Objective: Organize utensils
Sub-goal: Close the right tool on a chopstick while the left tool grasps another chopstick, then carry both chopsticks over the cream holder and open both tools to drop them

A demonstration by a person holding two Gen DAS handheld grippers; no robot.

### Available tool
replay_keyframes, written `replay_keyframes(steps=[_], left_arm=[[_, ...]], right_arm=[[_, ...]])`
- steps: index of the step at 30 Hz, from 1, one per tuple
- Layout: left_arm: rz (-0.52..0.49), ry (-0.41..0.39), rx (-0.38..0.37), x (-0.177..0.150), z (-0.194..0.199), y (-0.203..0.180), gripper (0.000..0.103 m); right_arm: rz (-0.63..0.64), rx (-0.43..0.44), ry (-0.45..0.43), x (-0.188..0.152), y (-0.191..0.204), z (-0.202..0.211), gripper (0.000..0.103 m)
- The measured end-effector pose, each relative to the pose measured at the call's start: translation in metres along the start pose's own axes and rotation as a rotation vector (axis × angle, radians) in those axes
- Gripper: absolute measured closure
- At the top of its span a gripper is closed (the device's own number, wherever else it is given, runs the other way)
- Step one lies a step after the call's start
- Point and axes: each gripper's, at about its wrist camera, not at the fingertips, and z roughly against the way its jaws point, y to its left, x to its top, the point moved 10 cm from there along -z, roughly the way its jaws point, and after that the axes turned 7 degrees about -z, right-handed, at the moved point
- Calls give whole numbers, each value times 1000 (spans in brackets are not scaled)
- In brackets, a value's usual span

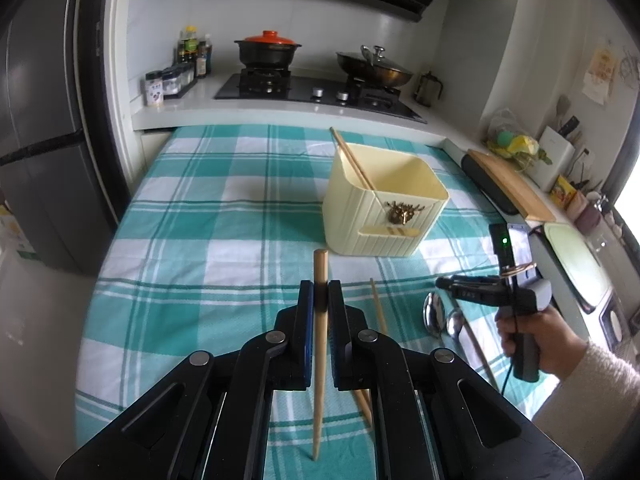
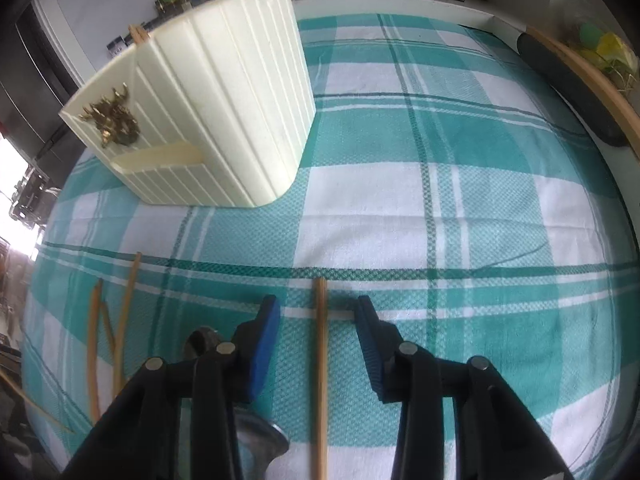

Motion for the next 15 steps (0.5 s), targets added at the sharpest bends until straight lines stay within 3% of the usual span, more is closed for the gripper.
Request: replay_keyframes(steps=[2,5,11,15], left_arm=[[-1,-2,-6,1,1,-2,98],[-6,-15,-21,3,7,-5,98],[-13,-63,-51,12,27,-11,98],[-8,-94,-72,20,40,-14,98]], right_arm=[[-22,27,-2,-1,0,5,98],[-23,62,-95,4,-3,41,98],[-20,186,-311,3,-4,159,98],[17,219,-449,-2,0,228,98]])
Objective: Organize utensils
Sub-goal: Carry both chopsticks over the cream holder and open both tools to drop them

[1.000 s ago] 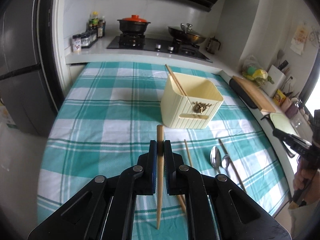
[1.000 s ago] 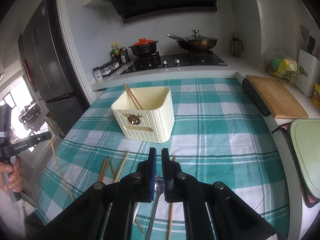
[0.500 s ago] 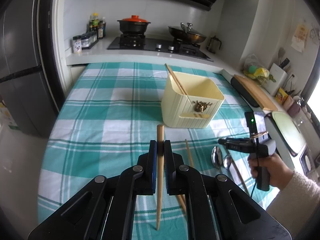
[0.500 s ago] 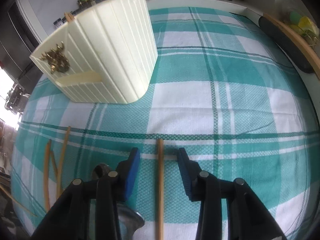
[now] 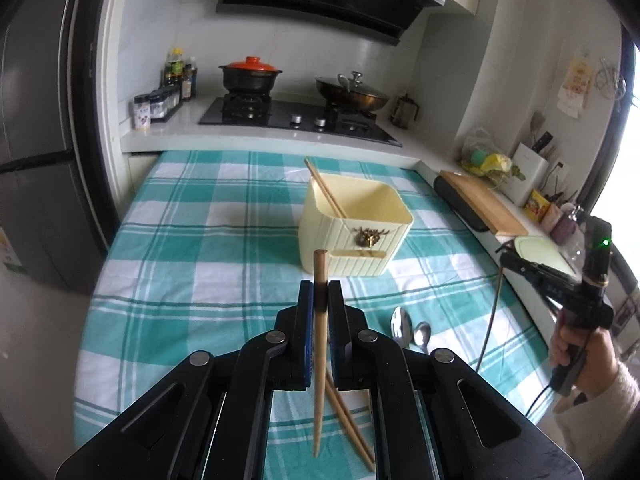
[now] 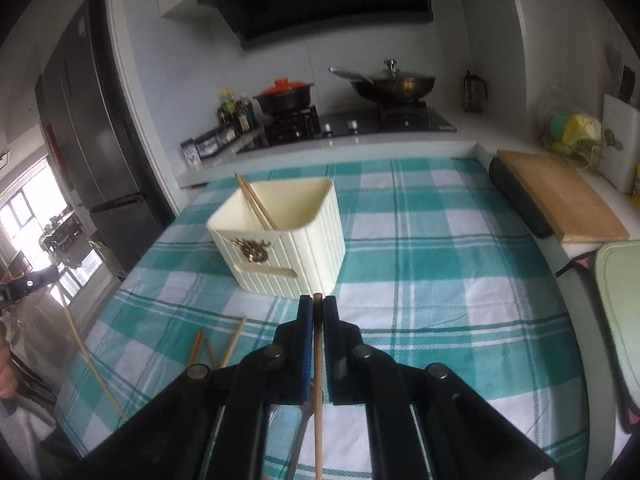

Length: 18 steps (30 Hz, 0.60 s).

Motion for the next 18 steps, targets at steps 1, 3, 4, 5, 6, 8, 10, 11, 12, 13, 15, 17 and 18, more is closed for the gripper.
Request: replay_keyframes(steps=[1,3,4,5,6,8,10,11,12,13,15,17,18], left_arm=[[3,-7,-7,2,2,-1,98],[8,-20,-15,7,5,-3,98],[8,-26,-16,10,6,-5,98],[9,-31,-17,12,7,-6,98],[11,-36,-18,14,8,-6,98],[14,-48,-21,18,8,-8,98],[16,-58,-18,23,9,-9,98],[17,-60,-18,27,8,-9,98],[20,-62,-19,32,7,-10,98],[21,-65,-21,38,5,-10,98],[25,-81,-21,54,4,-10,98],[28,-105,-22,74,4,-11,98],[30,-117,-24,86,3,-11,98]], right_arm=[[8,8,-32,5,5,12,98],[17,12,-88,16,12,29,98],[20,12,-115,21,16,35,98],[23,13,-141,28,19,39,98],[26,14,-164,34,22,42,98],[35,17,-198,44,28,44,98],[29,27,-212,54,34,44,98],[27,33,-215,60,37,42,98],[28,38,-219,67,41,40,98],[31,43,-225,74,44,39,98],[33,59,-235,92,52,36,98],[38,71,-248,112,60,33,98],[42,74,-258,123,64,32,98]])
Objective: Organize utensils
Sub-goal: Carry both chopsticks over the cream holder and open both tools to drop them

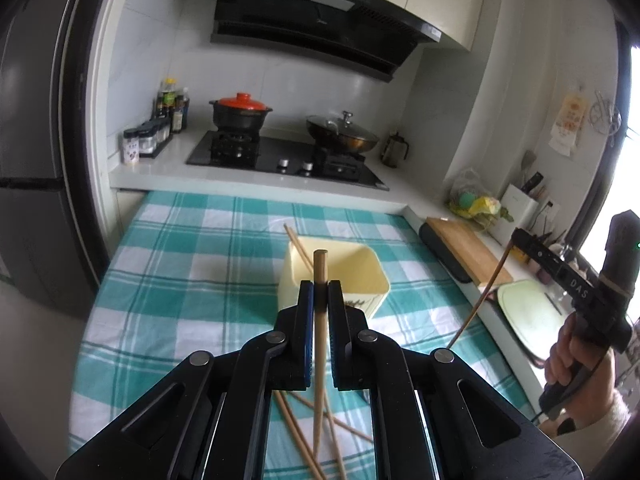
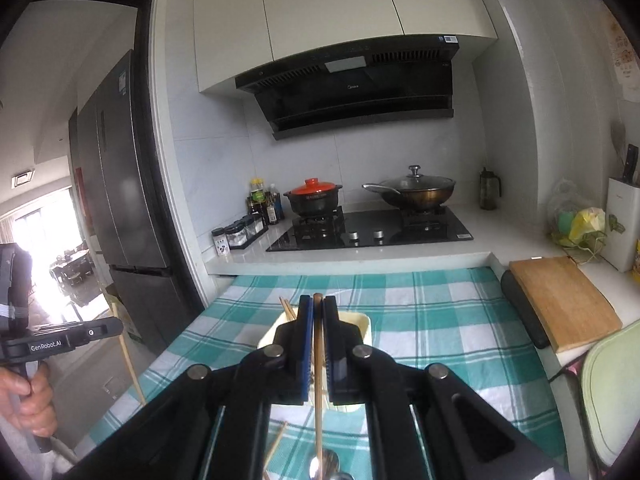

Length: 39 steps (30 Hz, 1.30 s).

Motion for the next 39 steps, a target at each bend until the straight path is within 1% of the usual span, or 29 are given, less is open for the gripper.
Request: replay_keyframes(steps=[6,10,13,15,17,19,25,29,32,33,34,35,36,37,39], left_arm=[[-17,-99,16,79,-15,-5,98],[-38,-197,59,132,-31,-7,98],[-27,-243,78,154,-52,-6,98],[-27,-244,96,158,-73,-6,98],[-27,-219,118,154,-97,-4,98],[-21,-170,125,142,-125,1,98],[39,0,131,89,-195,25,98],[64,86,140,61,-224,34,98],[60,142,147,46,-235,36,96],[62,160,143,42,-235,37,87],[62,174,133,38,-233,37,79],[61,179,124,35,-228,37,62],[56,177,119,32,-220,39,56],[44,180,120,29,-212,40,50],[-5,211,118,16,-189,44,49]], right_arm=[[9,21,-30,56,15,-35,98],[5,22,-55,84,16,-67,98],[32,13,-76,92,14,-92,98],[66,2,-74,88,11,-112,98],[80,-6,-35,76,5,-132,98],[75,-11,35,57,-3,-157,98],[20,-6,222,-1,-27,-213,98],[-3,1,316,-33,-33,-232,98],[-21,-2,353,-45,-33,-239,94],[-33,7,356,-45,-31,-238,83],[-46,17,350,-44,-29,-235,76],[-58,24,337,-41,-26,-229,63],[-66,33,322,-37,-23,-222,59],[-67,42,314,-34,-20,-214,59],[-50,60,298,-27,-13,-188,59]])
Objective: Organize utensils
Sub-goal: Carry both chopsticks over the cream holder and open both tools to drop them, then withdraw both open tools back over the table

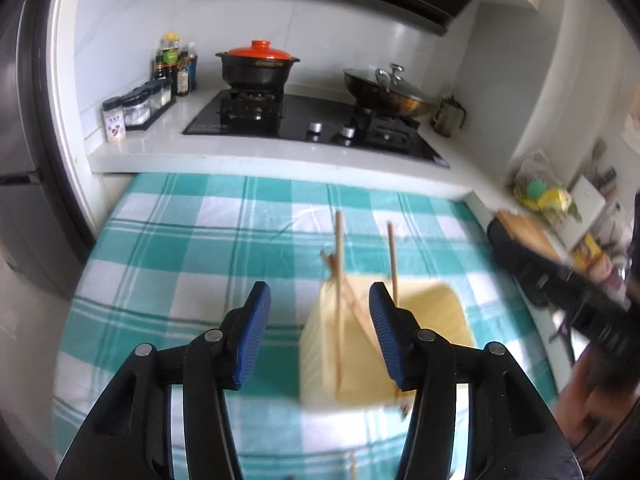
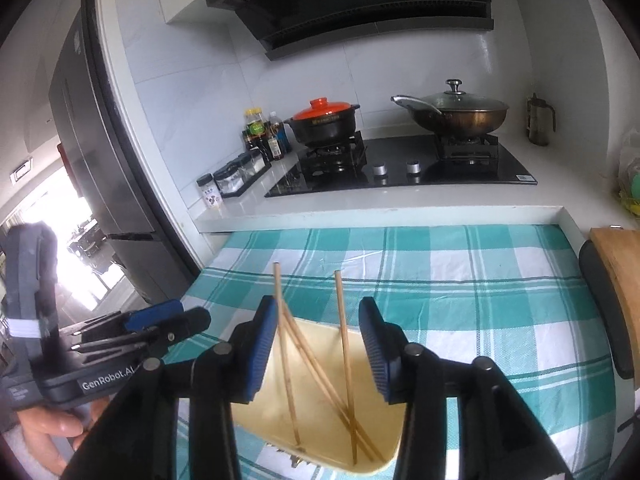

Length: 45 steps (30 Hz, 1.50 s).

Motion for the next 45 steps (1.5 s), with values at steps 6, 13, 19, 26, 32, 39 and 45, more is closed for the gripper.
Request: replay_keyframes(steps=[6,13,19,26,32,39,45], left_arm=[[-148,156,69,-98,71,26,32],[-83,259,34,-251,114,22,29],[50,178,4,-317,118,-13,29],[101,168,12,-337,109,-37,29],[111,182,28,-348,105,-46,28],[94,203,45,-354,95,-47,28],[80,211,54,-349,78,-50,28]], right_arm=[[48,-6,49,-53,3,83,51],[50,-137,126,-188,-37,144,50],[19,-284,90,-306,-58,174,50],[14,-340,1,-353,-45,199,50],[36,-342,-35,-352,-35,190,50],[50,-325,-11,-361,-29,179,50],[41,-337,3,-368,-34,179,50]])
